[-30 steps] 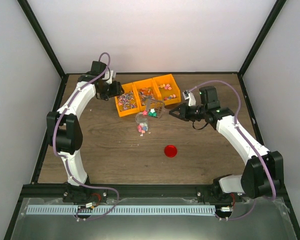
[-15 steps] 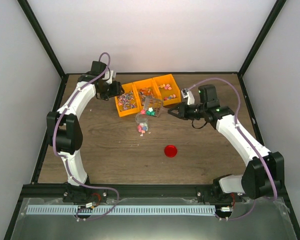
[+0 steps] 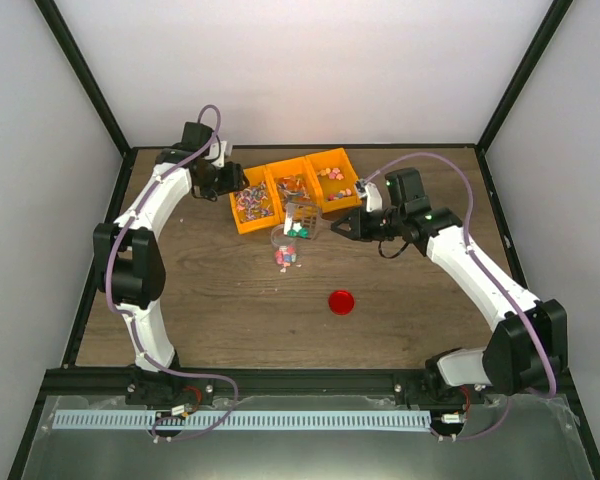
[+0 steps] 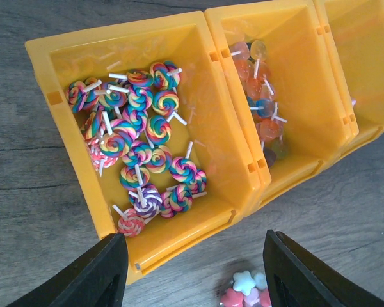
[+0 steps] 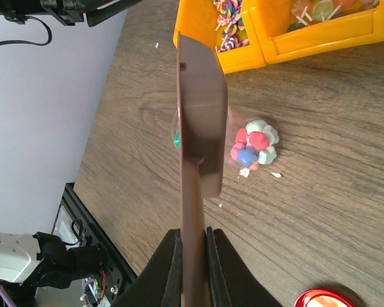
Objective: Pack the candies
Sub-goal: Place the fake candies in the packing bottle.
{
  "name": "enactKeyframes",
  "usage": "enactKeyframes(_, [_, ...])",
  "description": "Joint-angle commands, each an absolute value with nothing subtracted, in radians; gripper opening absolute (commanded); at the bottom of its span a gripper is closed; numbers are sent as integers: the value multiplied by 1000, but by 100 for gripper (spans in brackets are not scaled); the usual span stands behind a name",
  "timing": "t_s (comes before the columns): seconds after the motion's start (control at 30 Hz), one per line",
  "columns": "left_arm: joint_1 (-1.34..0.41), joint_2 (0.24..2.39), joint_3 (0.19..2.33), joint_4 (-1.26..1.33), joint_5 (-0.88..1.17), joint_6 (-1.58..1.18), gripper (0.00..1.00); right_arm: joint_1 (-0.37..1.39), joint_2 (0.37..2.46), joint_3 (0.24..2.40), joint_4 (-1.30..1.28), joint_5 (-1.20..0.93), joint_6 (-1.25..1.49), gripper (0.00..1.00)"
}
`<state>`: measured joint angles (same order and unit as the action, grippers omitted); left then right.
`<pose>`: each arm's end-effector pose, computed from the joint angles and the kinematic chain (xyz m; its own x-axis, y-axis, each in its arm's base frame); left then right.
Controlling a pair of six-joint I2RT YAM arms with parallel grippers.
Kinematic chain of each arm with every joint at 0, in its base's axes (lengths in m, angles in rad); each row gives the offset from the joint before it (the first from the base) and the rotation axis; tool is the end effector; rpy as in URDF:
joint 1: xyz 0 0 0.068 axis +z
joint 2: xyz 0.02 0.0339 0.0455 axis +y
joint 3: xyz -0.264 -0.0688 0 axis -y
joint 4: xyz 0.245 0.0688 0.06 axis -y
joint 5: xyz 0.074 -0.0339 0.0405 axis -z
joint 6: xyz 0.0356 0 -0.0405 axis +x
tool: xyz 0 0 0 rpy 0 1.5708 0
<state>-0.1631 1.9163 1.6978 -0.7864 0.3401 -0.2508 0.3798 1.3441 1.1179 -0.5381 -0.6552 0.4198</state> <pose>0.4118 -0.0798 0.2766 -0.8886 -0.0909 -0.4495 0.1125 0.9070 -0.4058 0.2582 0.1264 0.3035 -0.8732 -0.0006 -0.4873 -0.3795 0.6281 0.6793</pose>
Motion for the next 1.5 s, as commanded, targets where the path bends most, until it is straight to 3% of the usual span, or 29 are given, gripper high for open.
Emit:
enactKeyframes(0.0, [-156,1921,1690,-765,353,-243,60,391,1343,1167,-559,-635,395,1])
enactKeyframes(1.13, [-156,1923,1669,-754,353,-240,60,459,1389,1321,-714,-469,317,1])
enactKeyframes(1.47, [-156,1934,1672,-755,317,-253,74,509,1415,1356,-741,-389,299,1])
